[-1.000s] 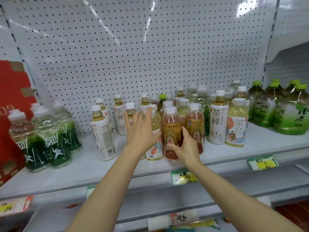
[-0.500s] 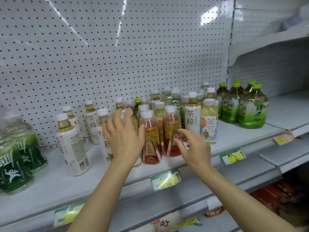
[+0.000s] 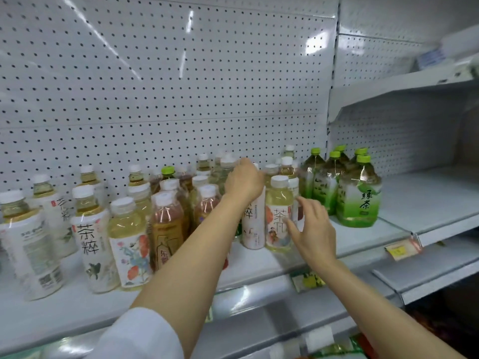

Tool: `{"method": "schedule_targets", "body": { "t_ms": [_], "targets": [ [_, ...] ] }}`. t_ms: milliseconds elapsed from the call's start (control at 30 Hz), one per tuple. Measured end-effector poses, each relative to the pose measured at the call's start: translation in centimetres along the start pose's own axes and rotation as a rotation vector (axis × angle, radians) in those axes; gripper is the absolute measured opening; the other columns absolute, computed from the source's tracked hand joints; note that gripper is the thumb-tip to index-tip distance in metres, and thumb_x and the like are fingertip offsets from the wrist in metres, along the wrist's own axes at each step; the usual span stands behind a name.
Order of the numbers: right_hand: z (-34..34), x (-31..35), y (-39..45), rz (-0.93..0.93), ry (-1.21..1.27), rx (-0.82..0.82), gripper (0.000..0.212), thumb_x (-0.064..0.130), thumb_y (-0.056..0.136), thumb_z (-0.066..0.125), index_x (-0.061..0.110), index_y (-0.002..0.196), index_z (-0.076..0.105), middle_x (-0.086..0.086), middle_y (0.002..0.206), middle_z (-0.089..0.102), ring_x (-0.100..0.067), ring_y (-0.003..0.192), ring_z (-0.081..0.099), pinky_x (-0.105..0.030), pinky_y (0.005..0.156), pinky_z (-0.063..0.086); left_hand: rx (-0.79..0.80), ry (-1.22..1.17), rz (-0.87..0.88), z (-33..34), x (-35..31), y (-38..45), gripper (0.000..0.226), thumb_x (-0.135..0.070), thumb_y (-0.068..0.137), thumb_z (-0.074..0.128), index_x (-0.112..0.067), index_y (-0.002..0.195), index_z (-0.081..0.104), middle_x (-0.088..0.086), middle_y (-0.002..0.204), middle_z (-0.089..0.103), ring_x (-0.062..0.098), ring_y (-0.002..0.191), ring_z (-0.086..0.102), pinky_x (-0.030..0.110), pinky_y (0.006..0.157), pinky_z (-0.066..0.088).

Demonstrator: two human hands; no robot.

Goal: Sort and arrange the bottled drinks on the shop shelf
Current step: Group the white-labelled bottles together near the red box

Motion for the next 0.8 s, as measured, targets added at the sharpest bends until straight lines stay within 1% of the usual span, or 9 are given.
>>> {"method": "schedule_targets", "body": {
  "t_ms": [133,200,267,333,400,500,567,667,800],
  "targets": [
    [0.2,-2.0,2.0,0.069,0.183,0.017,0.048,0.040,0.097,0.056,0.015,0.137,0.048,-0.001,0.128,0.054,-0.018,0.116,0.051,-0.032,0.090,0.045,-0.068,-0.110,-0.072,1.9,1.1,0.7,0.056,-0.029,0.102,0.050,-0.003,0.146,0.029,0.014,0.121,0.064,0.033,0.108,0.062,0.037,0.072,0.042],
    [0.3,-2.9,3.6,0.094,0.218,0.018,0.047,0.041,0.099,0.050,0.014,0.138,0.048,-0.003,0.130,0.054,-0.020,0.118,0.052,-0.035,0.092,0.048,-0.113,-0.145,-0.103,2.0,1.2,0.6,0.050,-0.020,0.101,0.051,-0.004,0.145,0.032,0.014,0.116,0.064,0.033,0.107,0.063,0.037,0.073,0.043],
    [0.4,-3.5,5.0,0.121,0.209,0.043,0.049,0.042,0.099,0.048,0.014,0.138,0.047,-0.004,0.131,0.054,-0.021,0.117,0.054,-0.039,0.092,0.050,-0.175,-0.186,-0.122,1.5,0.9,0.1,0.039,-0.019,0.102,0.049,-0.005,0.137,0.039,0.012,0.112,0.063,0.032,0.102,0.062,0.036,0.071,0.041],
    [0.9,-3.7,6.2,0.154,0.232,0.099,0.051,0.042,0.098,0.051,0.013,0.140,0.045,-0.006,0.134,0.053,-0.023,0.120,0.053,-0.041,0.096,0.049,-0.291,-0.239,-0.073,0.2,0.1,-0.8,0.026,-0.024,0.104,0.046,-0.007,0.122,0.044,0.006,0.102,0.059,0.028,0.093,0.060,0.034,0.066,0.039],
    [2.1,-3.9,6.9,0.186,0.303,0.181,0.056,0.044,0.096,0.055,0.013,0.142,0.044,-0.006,0.137,0.053,-0.023,0.121,0.053,-0.046,0.099,0.048,-0.442,-0.307,0.020,-2.1,-1.2,-2.1,0.015,-0.027,0.103,0.044,-0.014,0.110,0.041,0.001,0.097,0.055,0.019,0.084,0.057,0.030,0.059,0.036],
    [3.8,-3.9,7.2,0.303,0.549,0.325,0.052,0.042,0.094,0.058,0.015,0.137,0.048,-0.006,0.133,0.059,-0.018,0.111,0.057,-0.043,0.096,0.049,-0.673,-0.463,0.185,-6.0,-3.2,-4.4,0.014,-0.032,0.103,0.043,-0.018,0.106,0.041,0.000,0.096,0.058,0.016,0.080,0.055,0.035,0.066,0.045],
    [4.5,-3.9,7.1,0.380,0.684,0.396,0.045,0.038,0.095,0.057,0.014,0.132,0.052,-0.008,0.128,0.062,-0.022,0.110,0.059,-0.046,0.096,0.050,-0.769,-0.567,0.232,-7.8,-3.9,-6.1,0.022,-0.036,0.102,0.042,-0.014,0.108,0.047,0.002,0.094,0.063,0.018,0.081,0.061,0.040,0.071,0.051],
    [4.7,-3.9,7.0,0.454,0.795,0.517,0.043,0.039,0.098,0.051,0.012,0.131,0.053,-0.009,0.125,0.064,-0.032,0.112,0.061,-0.057,0.097,0.048,-0.747,-0.653,0.193,-9.2,-3.8,-8.4,0.027,-0.038,0.101,0.044,-0.014,0.108,0.052,0.004,0.090,0.069,0.018,0.083,0.067,0.045,0.075,0.055],
    [4.0,-3.6,6.7,0.432,0.833,0.587,0.043,0.039,0.100,0.046,0.012,0.134,0.050,-0.009,0.120,0.064,-0.034,0.108,0.061,-0.060,0.096,0.047,-0.689,-0.631,0.173,-9.8,-2.5,-11.9,0.024,-0.036,0.103,0.045,-0.014,0.105,0.053,0.006,0.089,0.069,0.024,0.084,0.069,0.049,0.075,0.056]
  ]
}}
Point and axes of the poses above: each hand's wrist, its own y-axis towards the middle knuckle, its own z-axis out of the palm, x = y × z, the point moved 3 cm from there along y, towards the middle knuckle
